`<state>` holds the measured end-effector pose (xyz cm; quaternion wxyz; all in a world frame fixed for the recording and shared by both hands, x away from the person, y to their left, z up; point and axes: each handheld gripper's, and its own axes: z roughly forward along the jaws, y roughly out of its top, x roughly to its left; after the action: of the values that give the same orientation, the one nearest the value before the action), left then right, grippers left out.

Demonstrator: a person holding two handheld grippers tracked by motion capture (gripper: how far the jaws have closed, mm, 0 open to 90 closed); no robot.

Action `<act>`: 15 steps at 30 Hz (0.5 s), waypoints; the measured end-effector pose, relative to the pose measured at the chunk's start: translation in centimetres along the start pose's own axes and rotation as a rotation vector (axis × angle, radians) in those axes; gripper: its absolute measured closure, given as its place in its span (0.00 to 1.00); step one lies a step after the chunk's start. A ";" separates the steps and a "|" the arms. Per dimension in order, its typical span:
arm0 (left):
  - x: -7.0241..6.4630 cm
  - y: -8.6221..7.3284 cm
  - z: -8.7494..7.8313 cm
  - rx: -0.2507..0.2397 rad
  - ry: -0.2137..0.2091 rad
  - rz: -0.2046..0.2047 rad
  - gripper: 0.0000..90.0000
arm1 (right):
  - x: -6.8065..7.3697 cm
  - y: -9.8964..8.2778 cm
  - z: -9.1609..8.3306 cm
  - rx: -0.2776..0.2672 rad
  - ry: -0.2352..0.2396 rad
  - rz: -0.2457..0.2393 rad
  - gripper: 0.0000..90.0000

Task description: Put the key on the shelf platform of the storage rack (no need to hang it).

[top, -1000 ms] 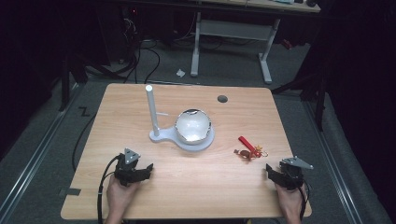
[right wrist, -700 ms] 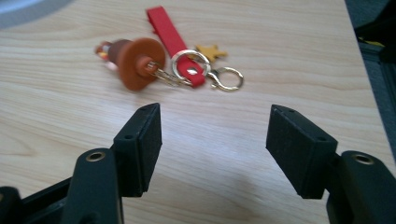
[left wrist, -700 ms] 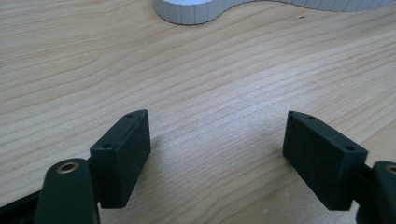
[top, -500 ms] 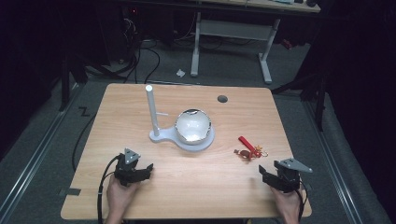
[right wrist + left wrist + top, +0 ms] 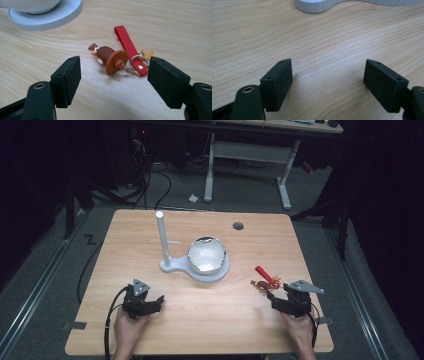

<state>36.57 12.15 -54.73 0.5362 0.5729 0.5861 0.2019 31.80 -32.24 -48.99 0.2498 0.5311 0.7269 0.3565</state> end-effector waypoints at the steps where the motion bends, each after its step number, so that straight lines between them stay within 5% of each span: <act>1: 0.0 0.0 0.0 0.000 0.000 0.000 0.26 | 0.0 0.2 0.2 0.003 0.004 -0.012 0.30; 15: 0.0 0.0 0.0 -0.001 0.000 -0.002 0.26 | -0.8 2.2 2.6 0.041 0.028 -0.030 0.27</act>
<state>36.58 12.14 -54.73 0.5366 0.5722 0.5865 0.2018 35.30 -31.93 -48.92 0.2340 0.5200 0.7453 0.3454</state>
